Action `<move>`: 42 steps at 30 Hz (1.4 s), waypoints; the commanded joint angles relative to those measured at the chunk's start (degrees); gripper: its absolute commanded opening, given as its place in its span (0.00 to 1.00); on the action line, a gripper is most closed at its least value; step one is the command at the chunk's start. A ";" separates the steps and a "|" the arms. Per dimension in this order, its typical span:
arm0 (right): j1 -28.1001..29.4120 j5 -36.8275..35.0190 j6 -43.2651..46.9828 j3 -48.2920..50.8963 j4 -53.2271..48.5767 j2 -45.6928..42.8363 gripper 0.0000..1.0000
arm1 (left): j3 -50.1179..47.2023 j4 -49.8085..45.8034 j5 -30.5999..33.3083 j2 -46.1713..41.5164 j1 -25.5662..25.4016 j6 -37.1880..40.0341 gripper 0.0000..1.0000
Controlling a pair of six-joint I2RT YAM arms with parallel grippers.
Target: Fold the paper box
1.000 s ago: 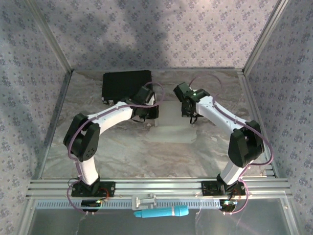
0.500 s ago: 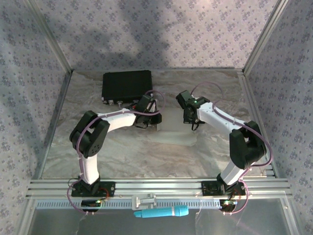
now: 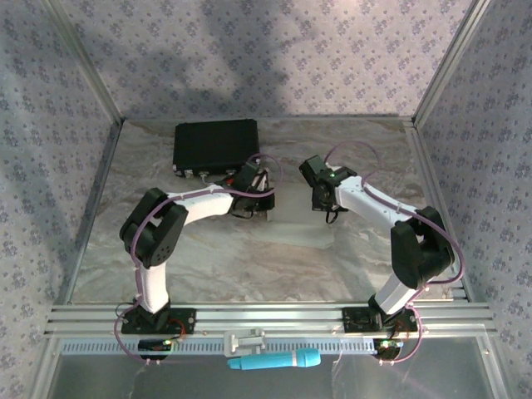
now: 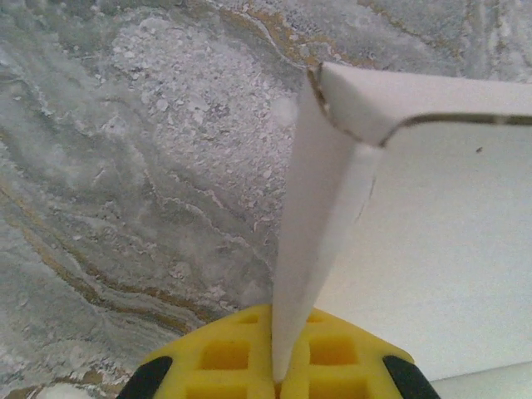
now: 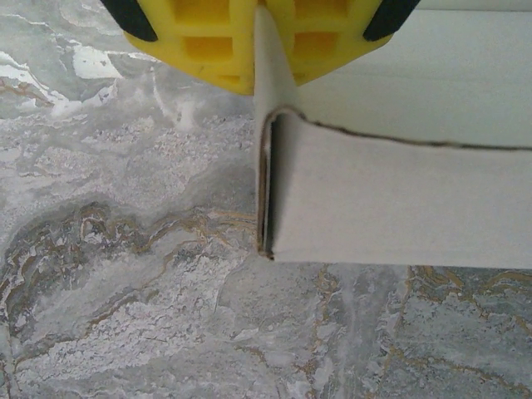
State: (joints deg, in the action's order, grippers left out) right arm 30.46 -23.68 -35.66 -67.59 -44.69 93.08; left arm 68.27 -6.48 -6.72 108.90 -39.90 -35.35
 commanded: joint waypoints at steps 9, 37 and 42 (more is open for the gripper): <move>1.70 -7.03 -6.20 -0.14 -7.88 0.33 0.00 | 2.68 -21.53 27.52 1.91 -3.94 -10.93 0.00; 2.59 -3.78 -4.99 -1.32 -6.13 1.50 0.00 | -4.71 -4.49 18.37 -5.44 -4.08 -6.03 0.38; 2.12 -3.62 -4.62 -1.29 -6.08 1.55 0.00 | -4.56 -2.03 8.51 -6.02 -0.59 -1.35 0.40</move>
State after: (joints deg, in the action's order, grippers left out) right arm 33.54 -23.99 -40.25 -68.71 -46.74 94.28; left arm 64.25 -9.67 7.22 104.33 -42.65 -40.91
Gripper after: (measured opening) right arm 0.054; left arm 0.398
